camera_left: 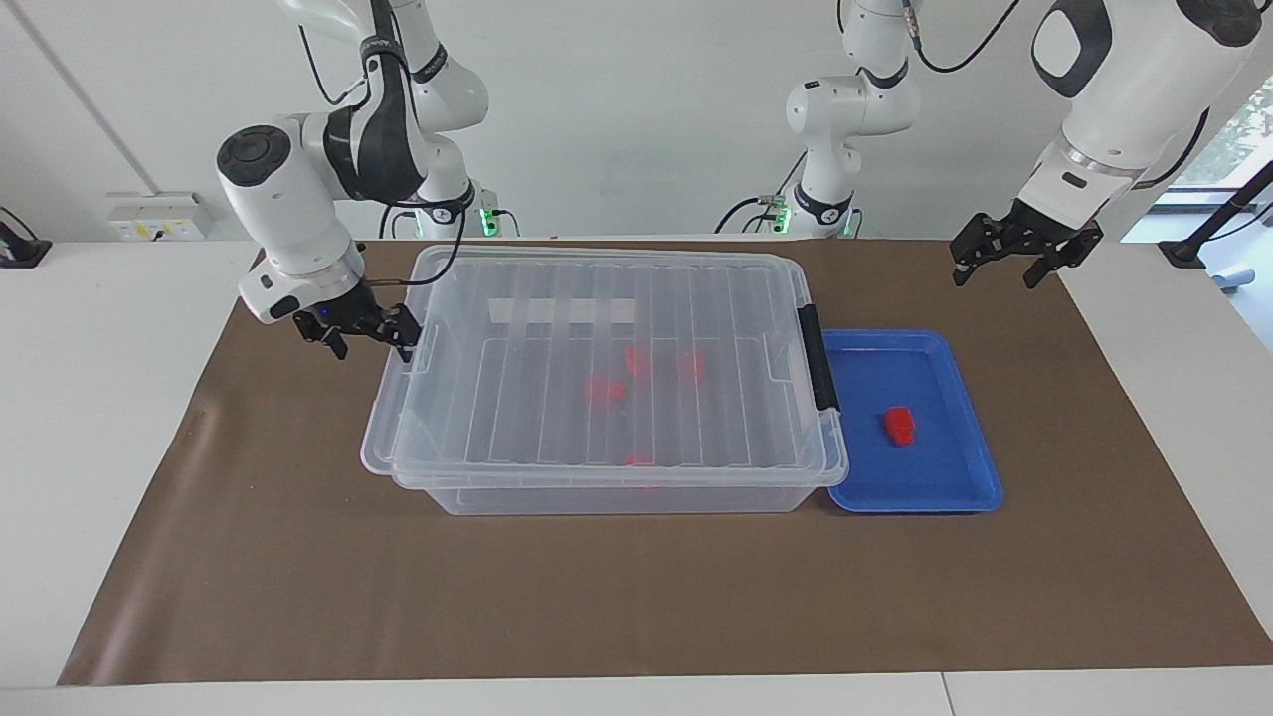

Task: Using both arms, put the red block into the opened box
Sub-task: 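Grasp the lid edge with the right gripper while the left gripper reaches the block, then grasp the block with the left gripper while the right gripper slides the lid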

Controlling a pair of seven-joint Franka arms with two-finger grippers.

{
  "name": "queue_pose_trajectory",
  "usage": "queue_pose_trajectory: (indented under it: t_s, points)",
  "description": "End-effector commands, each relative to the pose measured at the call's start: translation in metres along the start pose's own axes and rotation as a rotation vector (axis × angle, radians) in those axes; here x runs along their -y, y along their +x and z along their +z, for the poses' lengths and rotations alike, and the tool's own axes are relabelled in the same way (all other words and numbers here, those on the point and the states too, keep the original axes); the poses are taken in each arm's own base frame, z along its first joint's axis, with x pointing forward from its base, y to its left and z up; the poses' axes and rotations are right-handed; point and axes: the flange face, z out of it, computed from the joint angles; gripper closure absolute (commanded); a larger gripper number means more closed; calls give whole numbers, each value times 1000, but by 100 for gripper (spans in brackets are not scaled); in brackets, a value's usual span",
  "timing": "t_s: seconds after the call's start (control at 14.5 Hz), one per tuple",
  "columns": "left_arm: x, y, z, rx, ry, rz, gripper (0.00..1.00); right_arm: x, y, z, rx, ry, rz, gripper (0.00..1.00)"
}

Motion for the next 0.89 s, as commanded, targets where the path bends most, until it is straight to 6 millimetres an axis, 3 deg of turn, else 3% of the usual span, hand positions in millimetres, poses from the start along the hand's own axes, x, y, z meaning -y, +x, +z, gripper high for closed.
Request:
queue_pose_trajectory:
  t_s: [0.0, 0.14, 0.41, 0.83]
  points:
    - [-10, -9, 27, -28, -7, 26, 0, -17, -5, 3, -24, 8, -39, 0]
    - [-13, -5, 52, -46, -5, 31, 0, -27, -4, 3, -26, 7, -62, 0]
    - [-20, 5, 108, -64, -4, 41, 0, -64, -3, 4, -30, 3, -118, 0]
    - [-16, 5, 200, -93, 2, 35, 0, -85, -2, 1, -34, -13, -152, 0]
